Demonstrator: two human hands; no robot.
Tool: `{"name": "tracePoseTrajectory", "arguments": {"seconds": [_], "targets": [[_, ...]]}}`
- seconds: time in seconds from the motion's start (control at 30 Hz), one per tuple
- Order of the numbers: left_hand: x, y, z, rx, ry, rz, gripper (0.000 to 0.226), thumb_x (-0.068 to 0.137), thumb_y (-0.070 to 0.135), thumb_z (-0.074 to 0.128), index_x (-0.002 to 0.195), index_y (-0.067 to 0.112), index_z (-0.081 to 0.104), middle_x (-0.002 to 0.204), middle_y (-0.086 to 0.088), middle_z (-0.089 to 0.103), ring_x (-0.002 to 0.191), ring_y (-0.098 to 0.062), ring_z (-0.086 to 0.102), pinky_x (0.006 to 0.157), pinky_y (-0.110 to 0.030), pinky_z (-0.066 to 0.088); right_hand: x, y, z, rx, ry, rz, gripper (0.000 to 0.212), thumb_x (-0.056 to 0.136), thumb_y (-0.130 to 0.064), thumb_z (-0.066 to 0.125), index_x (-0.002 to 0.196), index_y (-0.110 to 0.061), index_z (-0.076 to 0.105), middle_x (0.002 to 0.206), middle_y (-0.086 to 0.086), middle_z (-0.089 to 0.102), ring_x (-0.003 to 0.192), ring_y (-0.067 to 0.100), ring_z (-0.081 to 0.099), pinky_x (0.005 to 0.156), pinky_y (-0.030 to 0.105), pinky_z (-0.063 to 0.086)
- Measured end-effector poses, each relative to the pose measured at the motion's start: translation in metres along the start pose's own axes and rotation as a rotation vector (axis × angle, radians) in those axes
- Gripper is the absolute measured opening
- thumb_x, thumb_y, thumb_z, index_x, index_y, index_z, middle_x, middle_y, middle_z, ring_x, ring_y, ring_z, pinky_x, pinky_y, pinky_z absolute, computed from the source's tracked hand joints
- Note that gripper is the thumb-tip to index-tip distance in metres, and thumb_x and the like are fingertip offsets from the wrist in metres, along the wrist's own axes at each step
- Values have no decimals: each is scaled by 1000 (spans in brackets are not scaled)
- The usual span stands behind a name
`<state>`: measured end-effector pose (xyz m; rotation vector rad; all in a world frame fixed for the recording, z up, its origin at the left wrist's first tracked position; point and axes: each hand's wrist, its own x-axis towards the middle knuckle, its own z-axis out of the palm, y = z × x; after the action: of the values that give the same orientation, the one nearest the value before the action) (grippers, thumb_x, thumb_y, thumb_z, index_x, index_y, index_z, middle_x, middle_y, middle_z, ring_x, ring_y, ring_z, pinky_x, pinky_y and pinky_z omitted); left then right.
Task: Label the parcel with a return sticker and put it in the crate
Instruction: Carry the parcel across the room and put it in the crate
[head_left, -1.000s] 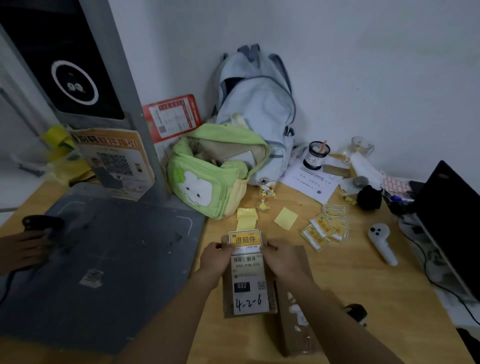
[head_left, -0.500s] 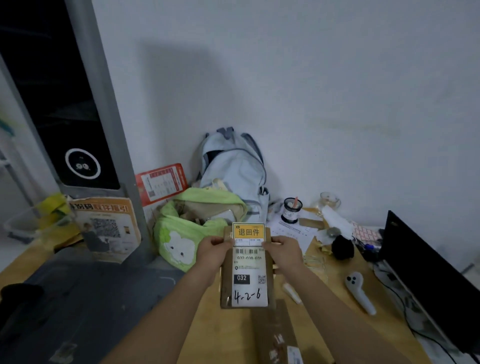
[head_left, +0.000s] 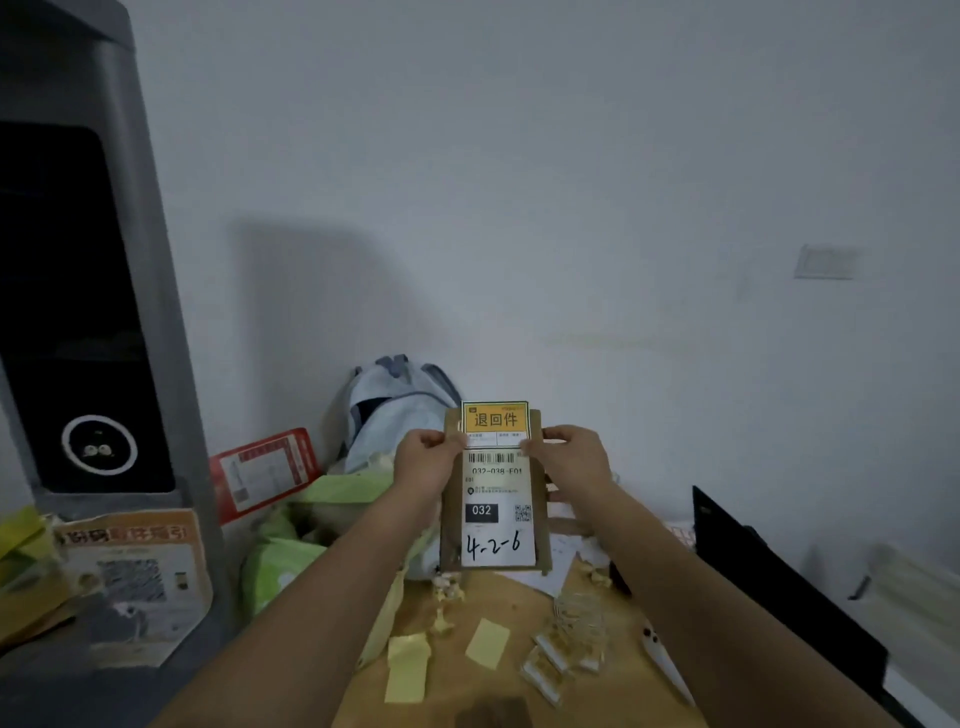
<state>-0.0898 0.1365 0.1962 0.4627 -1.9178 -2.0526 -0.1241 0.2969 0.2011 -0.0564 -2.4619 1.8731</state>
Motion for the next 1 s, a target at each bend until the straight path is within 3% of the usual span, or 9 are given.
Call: {"name": "tracePoseTrajectory", "arguments": {"seconds": [0.13,0.37,0.47,0.6,0.77,1.0], "targets": [[-2,18,27,-8,-92,42,26,87,24,65,106,8,57,105,-11,68,89,-25,66,83,-39,55,-6,-20,-31,0,117,-29,30,78,-23,70,107,-21,62,92,5,75,81,23,71,71,42,61],[-19,41,68,-4,-325,52,26,87,22,66,105,10,52,108,-14,66,100,-31,64,93,-45,52,-34,-35,-81,-26,315,6,27,82,-26,67,107,-23,59,96,4,75,83,22,72,72,41,62],[-35,47,87,-1,-450,54,31,86,19,67,111,5,55,104,-14,67,95,-29,63,85,-41,52,-57,-36,-106,-15,425,32,24,83,-25,66,106,-22,60,97,3,75,82,19,71,66,34,61],[-72,46,114,3,-638,68,24,88,19,64,105,6,53,92,-11,65,80,-23,61,65,-33,49,-97,-23,-141,-14,603,102,32,76,-29,69,107,-24,63,95,0,75,84,19,72,75,42,61],[-135,38,152,41,-844,72,23,89,24,62,103,8,51,101,-16,64,92,-34,62,85,-46,53,-164,-3,-186,-39,819,173,23,74,-31,69,96,-25,66,89,-1,75,79,18,73,73,43,61],[-236,34,193,30,-1142,-33,19,91,21,60,103,9,52,91,-14,68,78,-27,65,65,-36,52,-279,-1,-236,-27,1032,250,7,81,-27,68,87,-26,66,86,-1,74,74,17,69,66,35,60]]}}
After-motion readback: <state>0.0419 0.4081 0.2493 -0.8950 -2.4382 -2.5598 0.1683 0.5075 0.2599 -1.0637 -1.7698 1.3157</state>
